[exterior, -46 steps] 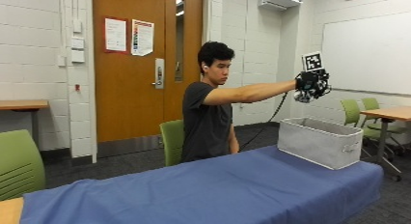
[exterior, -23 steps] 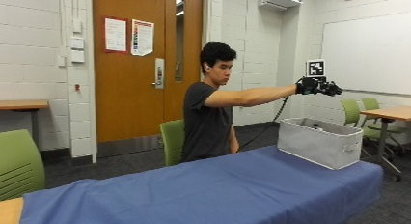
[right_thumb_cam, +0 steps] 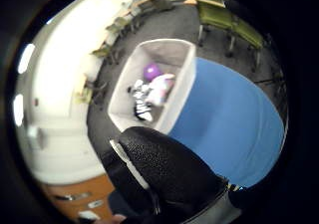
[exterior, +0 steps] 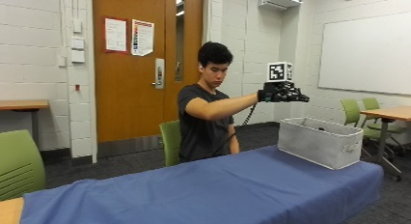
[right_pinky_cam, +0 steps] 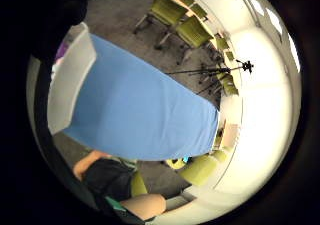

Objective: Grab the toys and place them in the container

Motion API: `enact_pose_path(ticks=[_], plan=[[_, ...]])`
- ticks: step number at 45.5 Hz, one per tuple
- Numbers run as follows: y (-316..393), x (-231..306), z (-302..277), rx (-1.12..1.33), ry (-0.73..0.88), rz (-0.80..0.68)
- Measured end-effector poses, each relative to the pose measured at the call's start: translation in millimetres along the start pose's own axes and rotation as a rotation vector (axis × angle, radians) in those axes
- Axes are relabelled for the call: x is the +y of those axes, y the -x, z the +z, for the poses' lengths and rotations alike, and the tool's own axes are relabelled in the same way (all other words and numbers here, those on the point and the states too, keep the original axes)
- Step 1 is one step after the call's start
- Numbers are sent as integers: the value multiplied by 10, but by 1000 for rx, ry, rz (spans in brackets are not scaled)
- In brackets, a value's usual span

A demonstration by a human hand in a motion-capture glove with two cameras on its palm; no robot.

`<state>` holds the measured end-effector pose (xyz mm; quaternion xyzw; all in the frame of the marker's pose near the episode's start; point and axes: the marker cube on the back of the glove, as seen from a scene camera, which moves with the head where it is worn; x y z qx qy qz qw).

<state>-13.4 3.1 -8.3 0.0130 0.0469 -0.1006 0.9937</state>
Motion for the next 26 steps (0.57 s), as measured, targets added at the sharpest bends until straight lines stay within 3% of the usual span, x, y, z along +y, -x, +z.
enact_pose_path(ticks=[13, 26], plan=[[-1022, 716, 469, -1, -3, 175], [-1287, 908, 735, -23, 23, 212]])
